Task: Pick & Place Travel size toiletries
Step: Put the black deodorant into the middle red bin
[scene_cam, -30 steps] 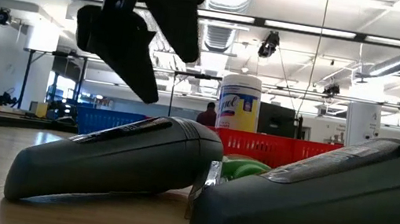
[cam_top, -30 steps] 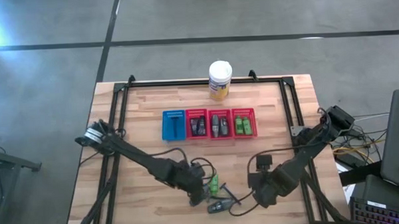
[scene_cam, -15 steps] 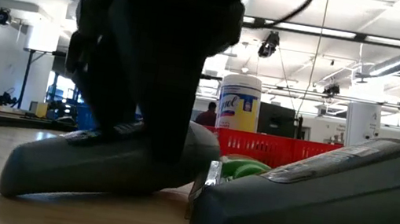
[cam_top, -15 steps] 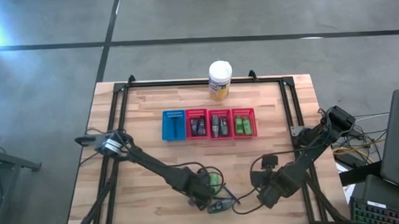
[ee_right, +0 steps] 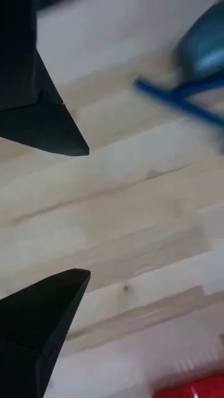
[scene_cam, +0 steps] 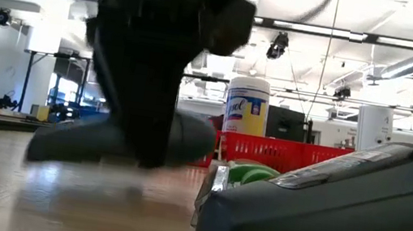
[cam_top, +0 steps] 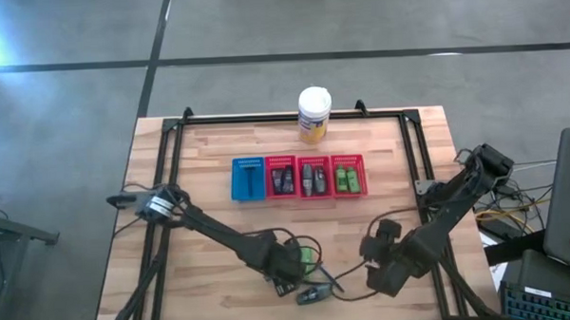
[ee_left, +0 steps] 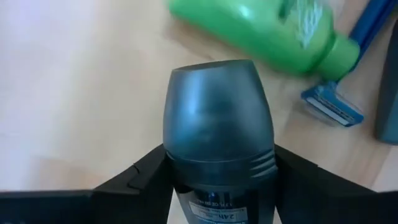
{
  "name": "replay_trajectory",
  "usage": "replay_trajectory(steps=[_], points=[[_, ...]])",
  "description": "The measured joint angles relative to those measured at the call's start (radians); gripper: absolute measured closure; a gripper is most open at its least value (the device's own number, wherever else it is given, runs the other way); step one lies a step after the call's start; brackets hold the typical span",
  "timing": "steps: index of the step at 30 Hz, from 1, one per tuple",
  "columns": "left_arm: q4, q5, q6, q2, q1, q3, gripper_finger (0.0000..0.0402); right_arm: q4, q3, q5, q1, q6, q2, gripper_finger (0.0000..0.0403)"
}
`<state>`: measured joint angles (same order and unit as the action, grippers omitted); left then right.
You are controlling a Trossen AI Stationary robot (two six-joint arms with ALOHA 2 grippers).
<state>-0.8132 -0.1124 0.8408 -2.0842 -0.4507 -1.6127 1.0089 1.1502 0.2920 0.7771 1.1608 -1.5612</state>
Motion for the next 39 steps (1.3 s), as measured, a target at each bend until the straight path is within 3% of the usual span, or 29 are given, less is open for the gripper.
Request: replay_trajectory(steps=[5, 10, 15, 19, 27, 39], points=[[-0.045, -0.169, -0.114, 0.106, -0.003, 0.000, 0.0186, -0.111, -0.057, 0.047, -0.048, 0.121, 0.109, 0.0112], [-0.034, -0.365, -0.263, 0.228, -0.009, 0.000, 0.0186, -0.301, -0.201, 0.105, -0.130, 0.275, 0.253, 0.0120], [0.010, -0.496, -0.457, 0.297, -0.007, -0.001, 0.0186, -0.788, -0.388, 0.133, -0.252, 0.299, 0.360, 0.0121], [0.085, -0.485, -0.566, 0.306, 0.003, -0.001, 0.0186, -1.064, -0.440, 0.108, -0.326, 0.196, 0.367, 0.0110], [0.125, -0.460, -0.577, 0.292, 0.033, 0.003, 0.0186, -1.055, -0.389, 0.006, -0.367, 0.197, 0.338, 0.0083], [0.190, -0.419, -0.576, 0.262, 0.086, 0.008, 0.0186, -0.847, -0.239, 0.028, -0.365, 0.185, 0.255, 0.0060]])
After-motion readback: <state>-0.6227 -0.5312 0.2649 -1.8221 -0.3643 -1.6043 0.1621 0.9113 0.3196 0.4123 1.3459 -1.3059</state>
